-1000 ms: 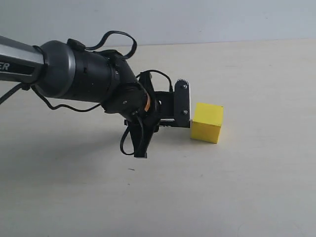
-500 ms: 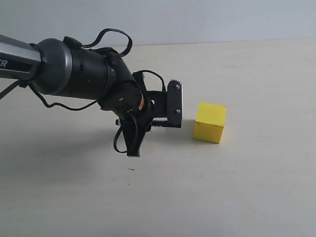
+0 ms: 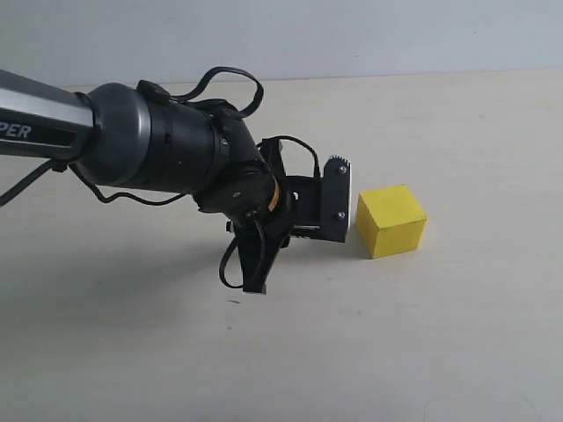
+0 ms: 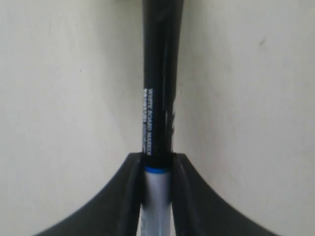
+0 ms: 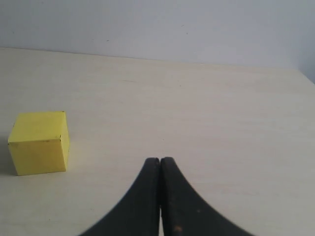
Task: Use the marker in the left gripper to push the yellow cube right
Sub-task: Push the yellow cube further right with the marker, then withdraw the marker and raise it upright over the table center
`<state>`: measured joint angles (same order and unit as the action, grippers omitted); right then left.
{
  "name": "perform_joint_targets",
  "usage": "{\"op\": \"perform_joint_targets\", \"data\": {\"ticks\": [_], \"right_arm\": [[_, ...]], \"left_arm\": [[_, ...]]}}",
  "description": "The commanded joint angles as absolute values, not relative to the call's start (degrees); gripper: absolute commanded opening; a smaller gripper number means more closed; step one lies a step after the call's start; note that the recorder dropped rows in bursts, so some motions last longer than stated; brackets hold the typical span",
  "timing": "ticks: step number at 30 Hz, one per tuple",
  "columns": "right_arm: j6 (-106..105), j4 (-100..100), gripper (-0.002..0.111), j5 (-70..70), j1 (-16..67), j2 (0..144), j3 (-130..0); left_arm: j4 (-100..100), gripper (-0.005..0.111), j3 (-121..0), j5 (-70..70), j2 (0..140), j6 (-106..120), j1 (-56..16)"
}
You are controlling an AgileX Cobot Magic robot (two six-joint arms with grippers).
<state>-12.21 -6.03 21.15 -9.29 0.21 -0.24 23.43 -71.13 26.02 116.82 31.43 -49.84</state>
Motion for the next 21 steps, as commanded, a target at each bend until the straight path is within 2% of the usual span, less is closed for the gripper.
{"op": "perform_joint_targets", "data": {"ticks": [1,7,12,21], "right_arm": [[-12.36,-6.00,0.000,20.44,-9.30,0.00,0.00],[-12.36,-6.00,0.000,20.44,-9.30,0.00,0.00],[-12.36,-6.00,0.000,20.44,-9.30,0.00,0.00],[-12.36,-6.00,0.000,20.44,-9.30,0.00,0.00]], "left_arm": [[23.14,0.000,-71.42,26.03,116.71,29.43,-48.70],[22.92,0.000,-72.01,18.39,117.26,27.00,-48.61],[21.81,0.000,-75.57,18.11,119.62,23.77,-48.98],[23.40,0.000,-75.89,26.88,119.63,23.77,-49.12]]}}
